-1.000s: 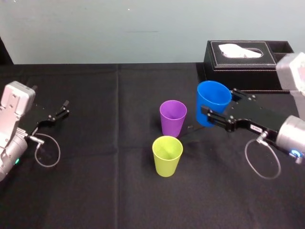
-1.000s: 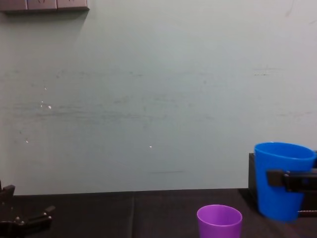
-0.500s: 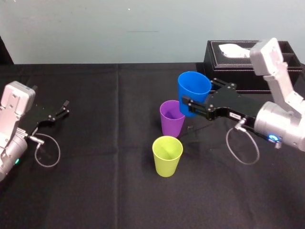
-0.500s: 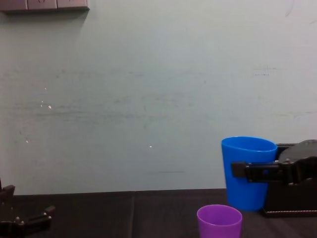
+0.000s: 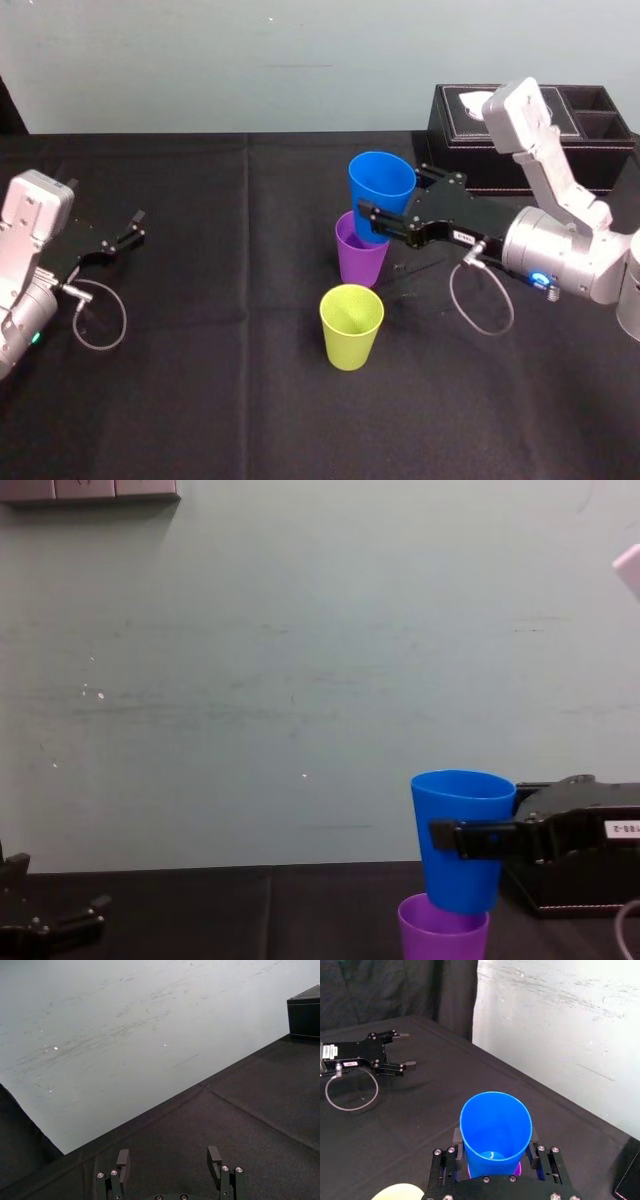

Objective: Stack the three plastic cups sequentially using one hand.

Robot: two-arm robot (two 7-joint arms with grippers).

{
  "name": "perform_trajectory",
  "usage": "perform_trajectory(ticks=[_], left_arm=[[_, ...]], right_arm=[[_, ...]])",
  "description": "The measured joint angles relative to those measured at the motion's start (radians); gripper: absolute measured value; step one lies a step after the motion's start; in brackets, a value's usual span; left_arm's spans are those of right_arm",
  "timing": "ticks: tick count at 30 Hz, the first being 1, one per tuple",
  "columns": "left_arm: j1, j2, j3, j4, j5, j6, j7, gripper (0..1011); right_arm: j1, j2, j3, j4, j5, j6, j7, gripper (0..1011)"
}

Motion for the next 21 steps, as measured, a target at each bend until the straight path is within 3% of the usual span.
perform_trajectory(ticks=[21], left_arm=[[0.0, 0.0, 0.0, 0.0, 0.0, 0.0, 0.0, 1011]], right_arm=[[0.065, -0.049, -0.043, 0.109, -0.042, -0.019, 0.018, 716]])
